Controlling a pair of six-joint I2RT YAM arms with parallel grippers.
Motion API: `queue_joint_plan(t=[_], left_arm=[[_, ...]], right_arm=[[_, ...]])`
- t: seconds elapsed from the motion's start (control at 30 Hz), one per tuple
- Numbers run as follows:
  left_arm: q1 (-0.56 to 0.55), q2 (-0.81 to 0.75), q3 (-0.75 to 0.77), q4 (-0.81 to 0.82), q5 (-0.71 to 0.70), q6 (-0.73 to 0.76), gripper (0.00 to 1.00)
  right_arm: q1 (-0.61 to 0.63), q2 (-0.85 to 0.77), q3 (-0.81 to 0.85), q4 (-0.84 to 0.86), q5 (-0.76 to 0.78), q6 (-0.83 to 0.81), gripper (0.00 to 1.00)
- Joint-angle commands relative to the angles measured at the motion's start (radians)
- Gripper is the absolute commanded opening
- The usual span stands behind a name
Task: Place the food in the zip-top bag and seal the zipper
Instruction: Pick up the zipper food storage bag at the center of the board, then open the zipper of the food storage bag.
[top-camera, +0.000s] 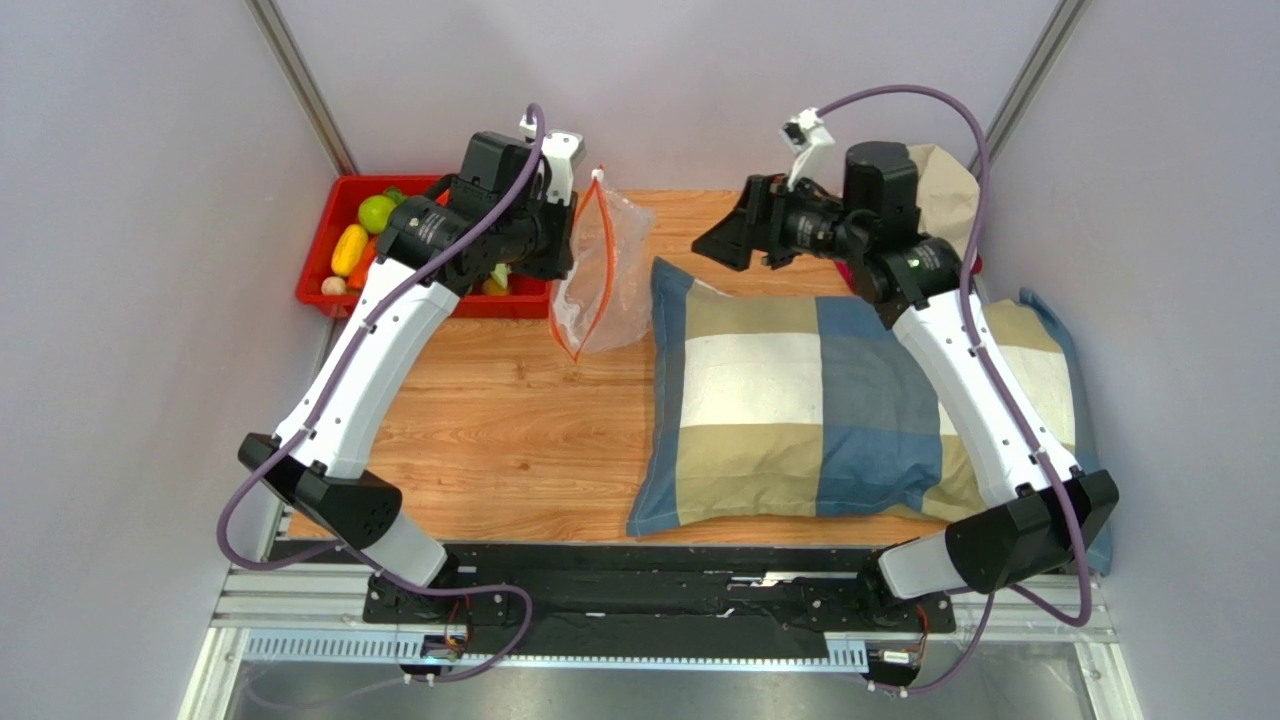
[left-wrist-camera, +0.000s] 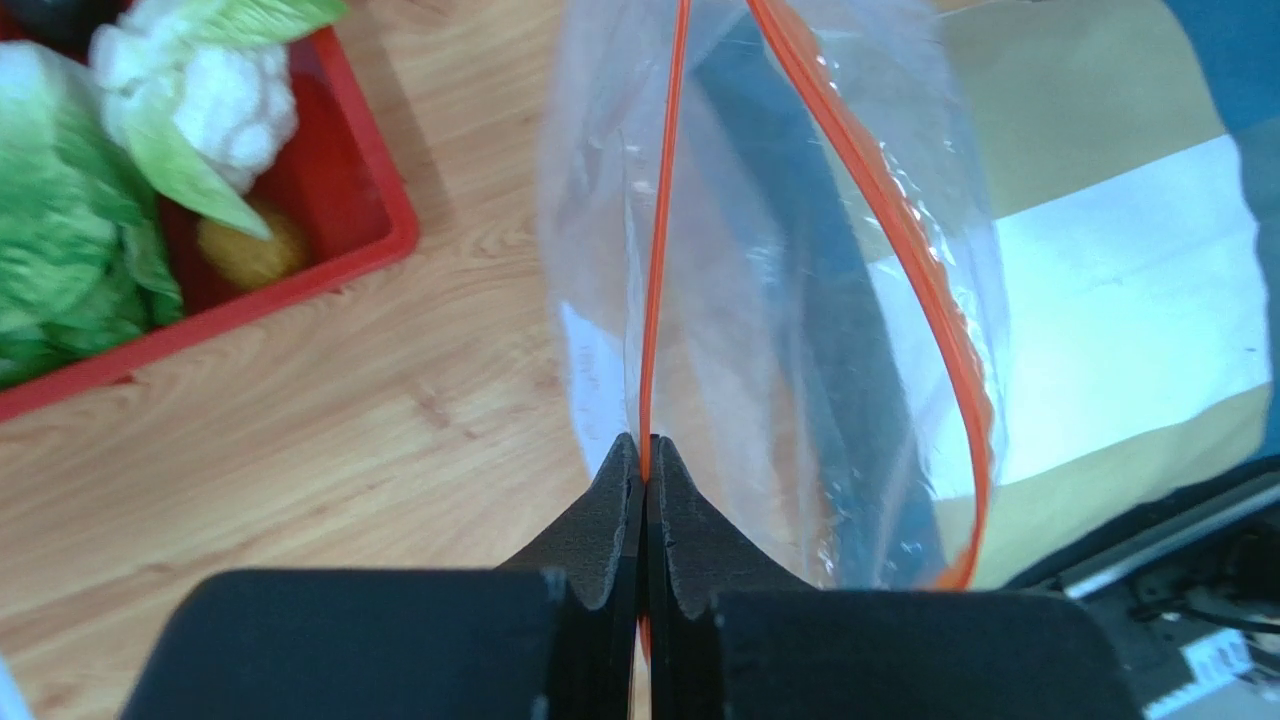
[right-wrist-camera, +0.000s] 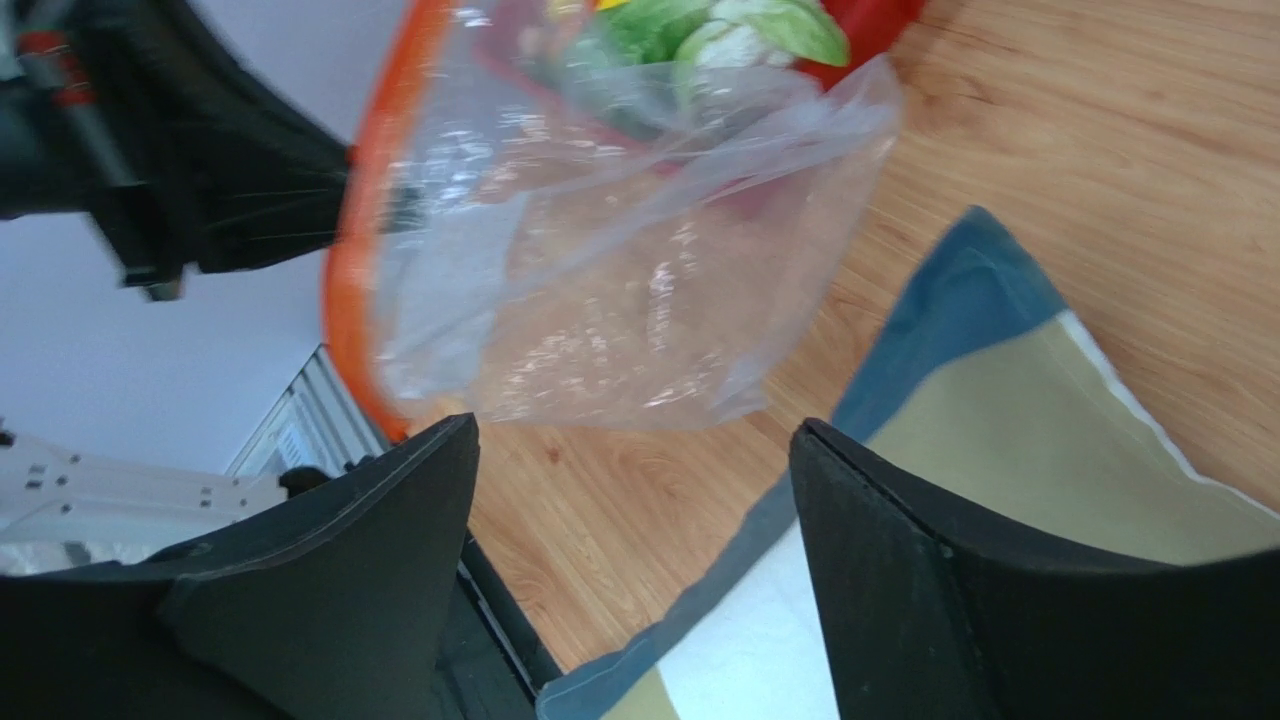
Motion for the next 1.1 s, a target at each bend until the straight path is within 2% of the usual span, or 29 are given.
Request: queue_joint_plan(t=[0.0,0.23,0.3,0.43,0.6,0.77,0.87,0.97,1.07], left_arm=[[0.011,0.009,0.039,0.009,0.076,-0.189,0.00],[0.066,0.029,0.012,0.089,0.170,-0.317,0.00],[0.084,0.033,-0.001,0.099,0.185,-0.344,0.00],[0.109,0.052,-0.014,0.110,0.227,-0.369,0.00],[0.144,0.055,-0.025,0.115,0.247,-0.380,0.00],[0.180,0.053,-0.060,0.113,0.265,-0.378,0.00],[0.186,0.053,-0.082,0.132,0.270,-0.358,0.00],[0.193,0.053,-0.100,0.155,0.296,-0.363,0.00],[0.198,0.053,-0.109,0.168,0.305,-0.381,0.00]], right_arm=[[0.128,-0.035,0.030,0.131,0.141,0.028,0.77],[0.260,0.062,0.043,0.204,0.348,0.074,0.74],[0.301,0.086,0.056,0.201,0.426,0.080,0.70],[0.356,0.148,0.074,0.215,0.474,0.056,0.67],[0.364,0.191,0.114,0.191,0.470,0.075,0.63],[0.356,0.125,0.086,0.200,0.451,0.028,0.63],[0.355,0.108,0.106,0.205,0.367,-0.023,0.62],[0.356,0.120,0.160,0.172,0.280,-0.030,0.65],[0.372,0.142,0.160,0.163,0.279,-0.027,0.68]])
